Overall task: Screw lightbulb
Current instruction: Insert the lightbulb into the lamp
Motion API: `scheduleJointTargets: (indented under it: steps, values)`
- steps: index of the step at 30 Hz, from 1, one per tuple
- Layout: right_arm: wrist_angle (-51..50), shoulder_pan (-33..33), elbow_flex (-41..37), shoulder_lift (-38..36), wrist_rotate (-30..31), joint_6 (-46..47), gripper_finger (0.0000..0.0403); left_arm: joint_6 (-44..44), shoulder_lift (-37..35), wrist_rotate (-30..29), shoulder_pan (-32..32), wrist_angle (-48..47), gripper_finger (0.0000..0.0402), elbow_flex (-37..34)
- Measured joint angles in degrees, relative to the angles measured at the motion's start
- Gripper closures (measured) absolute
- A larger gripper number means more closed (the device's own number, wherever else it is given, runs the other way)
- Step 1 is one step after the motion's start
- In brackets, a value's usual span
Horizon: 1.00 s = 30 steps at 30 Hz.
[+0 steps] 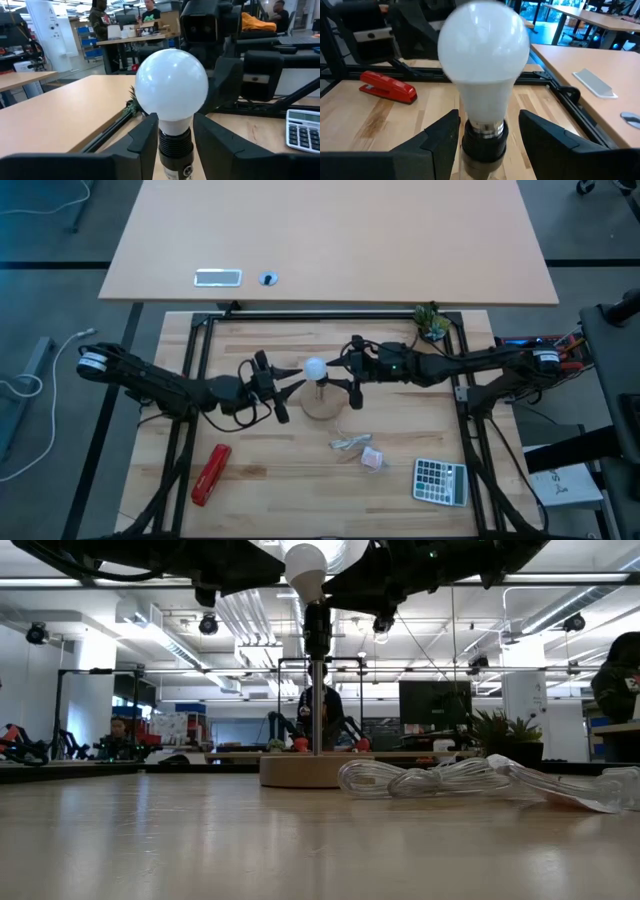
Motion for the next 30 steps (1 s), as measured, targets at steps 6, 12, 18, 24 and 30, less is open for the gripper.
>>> scheduleJointTargets:
  steps: [6,12,18,24,30]
  values:
    - [-6.6,0.0,4.1,0.0,0.0,-0.7,0.0204,0.0,0.0,0.3,0.3,0.0,0.0287,0.0]
    - [-11.5,0.0,6.5,0.1,-0.1,-1.1,0.0204,0.0,0.0,1.5,0.5,0.1,0.0287,0.0]
    - [-12.1,0.0,6.8,0.1,-0.2,-1.3,0.0204,0.0,0.0,1.5,1.2,0.2,0.0287,0.0]
    - [-12.1,0.0,6.8,0.1,-0.2,-1.7,0.0204,0.0,0.0,3.3,2.5,1.5,0.0287,0.0]
    - [-12.2,0.0,6.8,0.1,-0.2,-2.2,0.0204,0.0,0.0,4.5,3.6,2.0,0.0287,0.0]
